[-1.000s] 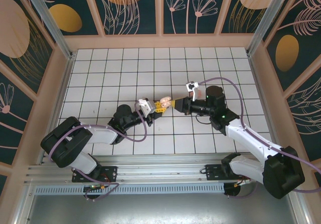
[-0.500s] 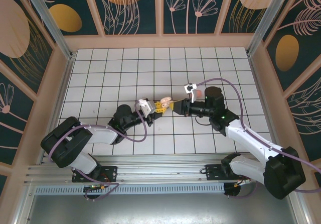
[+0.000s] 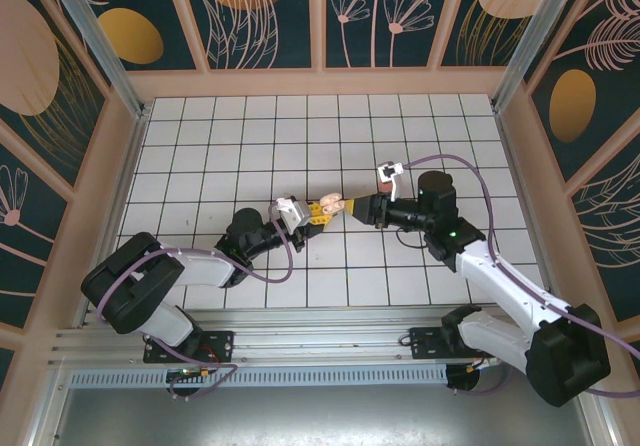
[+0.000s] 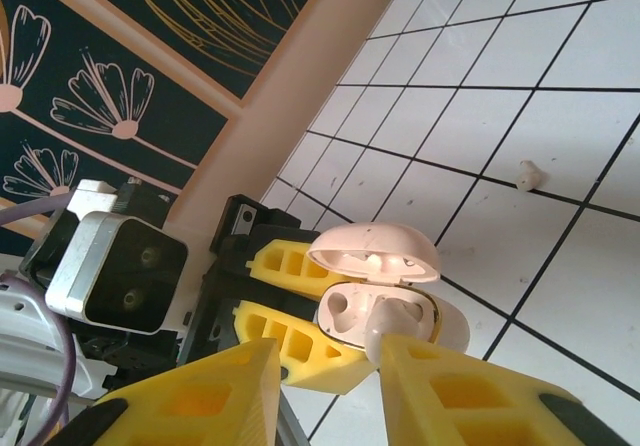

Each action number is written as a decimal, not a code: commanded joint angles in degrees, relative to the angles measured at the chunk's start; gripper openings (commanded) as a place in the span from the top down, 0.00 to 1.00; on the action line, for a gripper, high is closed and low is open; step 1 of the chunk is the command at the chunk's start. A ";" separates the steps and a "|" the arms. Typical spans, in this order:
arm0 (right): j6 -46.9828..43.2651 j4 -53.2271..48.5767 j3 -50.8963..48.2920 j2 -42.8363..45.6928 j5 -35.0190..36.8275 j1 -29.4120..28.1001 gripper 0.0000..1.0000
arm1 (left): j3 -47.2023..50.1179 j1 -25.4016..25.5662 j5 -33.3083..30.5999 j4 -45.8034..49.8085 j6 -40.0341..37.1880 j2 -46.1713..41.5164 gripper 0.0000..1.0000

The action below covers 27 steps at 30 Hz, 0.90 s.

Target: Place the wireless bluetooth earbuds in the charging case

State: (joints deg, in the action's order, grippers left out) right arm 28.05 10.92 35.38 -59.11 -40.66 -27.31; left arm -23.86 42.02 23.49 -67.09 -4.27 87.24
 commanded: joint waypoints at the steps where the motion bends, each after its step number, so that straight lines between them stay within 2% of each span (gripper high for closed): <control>1: 0.86 1.65 -0.04 -0.77 -1.83 -0.03 0.71 | -0.84 0.26 0.54 -1.95 -0.73 -1.62 0.92; 16: 2.09 5.25 -0.66 -3.45 -2.32 -1.70 0.80 | -1.02 0.28 0.59 -1.65 -0.73 -1.90 0.92; 27: 2.33 6.29 -0.21 -4.99 -1.36 -3.43 0.81 | -1.11 0.27 0.76 -1.53 -0.69 -1.90 0.92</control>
State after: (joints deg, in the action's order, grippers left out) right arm 30.37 14.81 35.22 -63.26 -42.09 -29.82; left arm -23.86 42.00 22.46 -67.05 -4.27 86.50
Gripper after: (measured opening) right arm 0.194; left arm 0.151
